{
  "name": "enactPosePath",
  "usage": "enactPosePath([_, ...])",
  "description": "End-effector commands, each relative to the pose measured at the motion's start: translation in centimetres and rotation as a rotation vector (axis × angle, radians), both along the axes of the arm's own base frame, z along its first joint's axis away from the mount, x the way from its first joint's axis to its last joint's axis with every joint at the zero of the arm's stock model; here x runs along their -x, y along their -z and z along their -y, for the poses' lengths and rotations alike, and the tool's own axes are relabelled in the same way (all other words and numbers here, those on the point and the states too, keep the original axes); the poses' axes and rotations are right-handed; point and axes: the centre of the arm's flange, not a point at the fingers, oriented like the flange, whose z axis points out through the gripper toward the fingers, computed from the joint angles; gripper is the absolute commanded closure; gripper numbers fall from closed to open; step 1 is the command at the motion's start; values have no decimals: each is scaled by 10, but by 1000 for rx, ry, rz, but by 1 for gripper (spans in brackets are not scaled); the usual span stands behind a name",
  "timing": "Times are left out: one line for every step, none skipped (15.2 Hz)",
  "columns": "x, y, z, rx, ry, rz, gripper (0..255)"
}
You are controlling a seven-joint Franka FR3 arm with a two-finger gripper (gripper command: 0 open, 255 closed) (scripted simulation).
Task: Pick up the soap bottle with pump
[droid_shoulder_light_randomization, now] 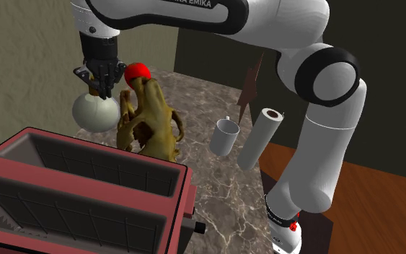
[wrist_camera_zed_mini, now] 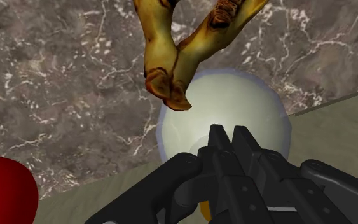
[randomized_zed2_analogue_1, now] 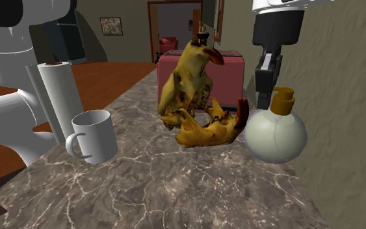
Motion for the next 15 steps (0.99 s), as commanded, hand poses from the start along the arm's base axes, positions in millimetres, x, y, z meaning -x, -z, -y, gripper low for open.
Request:
enactPosePath([0,-9,0,0,0,0,255])
enactPosePath([0,-15,0,0,0,0,255])
enactPosePath([0,-20,0,0,0,0,255])
enactPosePath([0,-25,0,0,0,0,255])
enactPosePath([0,-30,0,0,0,0,255])
enactPosePath([0,-36,0,0,0,0,255])
enactPosePath([0,-41,0,0,0,0,255])
enactPosePath([0,-46,0,0,0,0,255])
enactPosePath([0,-52,0,0,0,0,255])
enactPosePath([0,-57,0,0,0,0,255])
enactPosePath([0,-62,0,0,0,0,255])
enactPosePath([0,-67,0,0,0,0,255])
enactPosePath([0,-73,0,0,0,0,255])
enactPosePath([0,-74,0,0,0,0,255])
enactPosePath([0,-74,0,0,0,0,255])
